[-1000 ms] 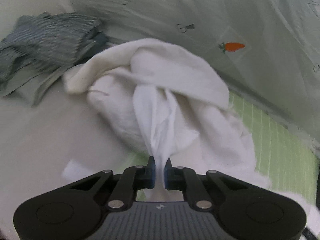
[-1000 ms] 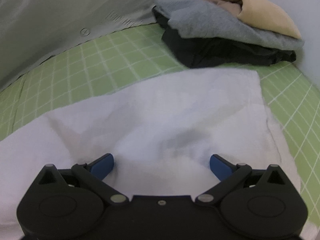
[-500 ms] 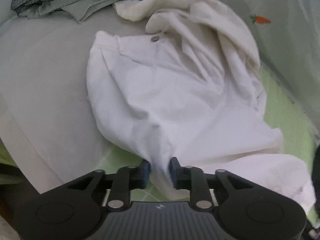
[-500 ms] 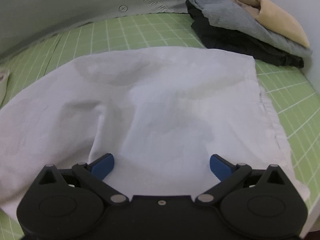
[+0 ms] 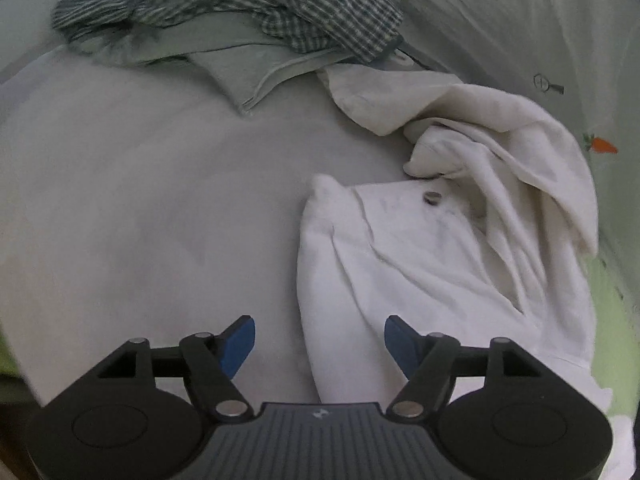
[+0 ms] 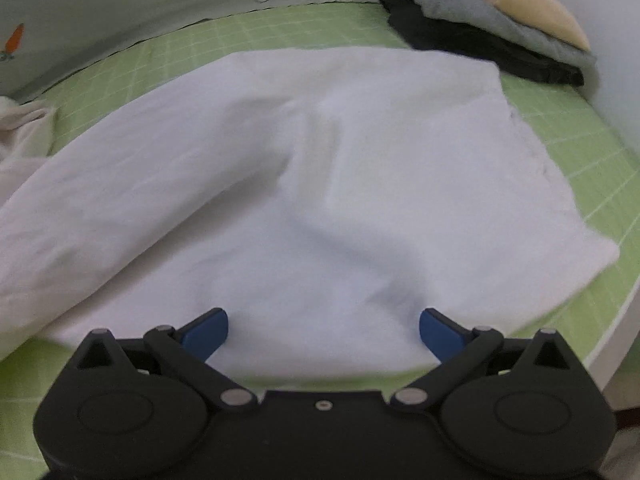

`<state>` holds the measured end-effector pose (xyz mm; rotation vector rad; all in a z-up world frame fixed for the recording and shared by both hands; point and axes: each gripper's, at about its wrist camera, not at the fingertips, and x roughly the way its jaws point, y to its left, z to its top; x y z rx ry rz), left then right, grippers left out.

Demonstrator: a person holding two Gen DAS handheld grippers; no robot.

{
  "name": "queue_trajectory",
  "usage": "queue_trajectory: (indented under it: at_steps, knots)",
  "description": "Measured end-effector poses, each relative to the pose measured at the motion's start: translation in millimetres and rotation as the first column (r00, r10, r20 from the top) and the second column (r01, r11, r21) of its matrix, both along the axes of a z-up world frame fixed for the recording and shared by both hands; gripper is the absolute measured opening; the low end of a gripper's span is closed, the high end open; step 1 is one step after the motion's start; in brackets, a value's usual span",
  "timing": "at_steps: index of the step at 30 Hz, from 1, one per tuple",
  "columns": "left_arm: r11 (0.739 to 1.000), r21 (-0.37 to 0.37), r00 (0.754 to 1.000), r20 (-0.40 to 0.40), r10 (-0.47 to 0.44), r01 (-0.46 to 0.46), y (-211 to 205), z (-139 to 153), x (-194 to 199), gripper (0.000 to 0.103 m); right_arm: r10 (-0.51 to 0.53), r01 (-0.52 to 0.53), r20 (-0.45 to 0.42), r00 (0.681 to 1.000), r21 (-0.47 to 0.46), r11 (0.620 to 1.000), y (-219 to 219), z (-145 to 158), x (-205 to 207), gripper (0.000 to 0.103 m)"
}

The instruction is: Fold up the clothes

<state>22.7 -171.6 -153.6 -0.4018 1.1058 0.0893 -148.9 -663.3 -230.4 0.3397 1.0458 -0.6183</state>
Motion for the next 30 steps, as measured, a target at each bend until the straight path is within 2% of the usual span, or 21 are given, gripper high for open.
queue_trajectory:
  at_steps: [5,10,12,13,15,18,30]
  knots:
    - [0.996,-0.011,0.996,0.001,-0.087,0.087,2,-14,27,0.073,-0.016,0.016,0.012,1.0,0.005,1.0,39,1,0,0.103]
    - [0.984,-0.002,0.984,0.003,-0.181,0.181,-1,-21,43,0.071,-0.016,0.016,-0.013,1.0,0.006,1.0,69,-2,1,0.103]
    - [0.973,0.021,0.974,0.0,-0.228,0.228,-4,-22,44,0.051,-0.002,0.002,-0.029,1.0,-0.004,1.0,83,0,1,0.103]
    - [0.971,0.037,0.971,0.002,-0.238,0.238,-5,-21,43,0.047,0.009,-0.009,-0.038,0.999,-0.011,1.0,90,1,0,0.103]
    - [0.969,0.059,0.971,0.006,-0.24,0.239,-3,-21,41,0.025,0.029,-0.03,-0.054,0.998,-0.021,0.999,101,3,-1,0.103]
    - [0.969,0.065,0.971,0.025,-0.239,0.237,6,-19,35,0.013,0.047,-0.048,-0.067,0.997,-0.024,0.999,113,4,-4,0.103]
    - [0.99,0.097,0.993,0.048,-0.106,0.101,78,11,2,0.01,0.14,-0.139,-0.038,0.989,0.033,0.99,149,-1,18,0.103]
